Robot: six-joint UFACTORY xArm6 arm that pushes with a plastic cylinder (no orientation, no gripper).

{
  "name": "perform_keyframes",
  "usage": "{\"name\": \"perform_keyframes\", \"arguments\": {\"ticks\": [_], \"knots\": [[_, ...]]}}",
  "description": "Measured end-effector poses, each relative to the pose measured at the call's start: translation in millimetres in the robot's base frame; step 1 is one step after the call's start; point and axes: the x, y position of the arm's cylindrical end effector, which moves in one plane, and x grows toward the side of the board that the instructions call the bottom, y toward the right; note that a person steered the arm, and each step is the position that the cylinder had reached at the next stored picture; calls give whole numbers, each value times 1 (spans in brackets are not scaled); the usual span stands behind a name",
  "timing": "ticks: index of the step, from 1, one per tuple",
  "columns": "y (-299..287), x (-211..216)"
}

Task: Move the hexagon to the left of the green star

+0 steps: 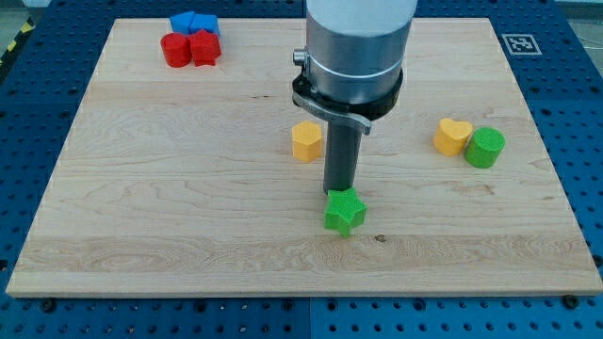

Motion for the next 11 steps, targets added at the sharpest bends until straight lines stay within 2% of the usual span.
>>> {"name": "perform_keyframes", "arguments": {"ticks": [1, 5, 6, 7, 9, 10, 11], "knots": [[4, -3], [9, -94], [-18, -100], [-40, -78], [-40, 5], [-40, 1], [-43, -20]]}}
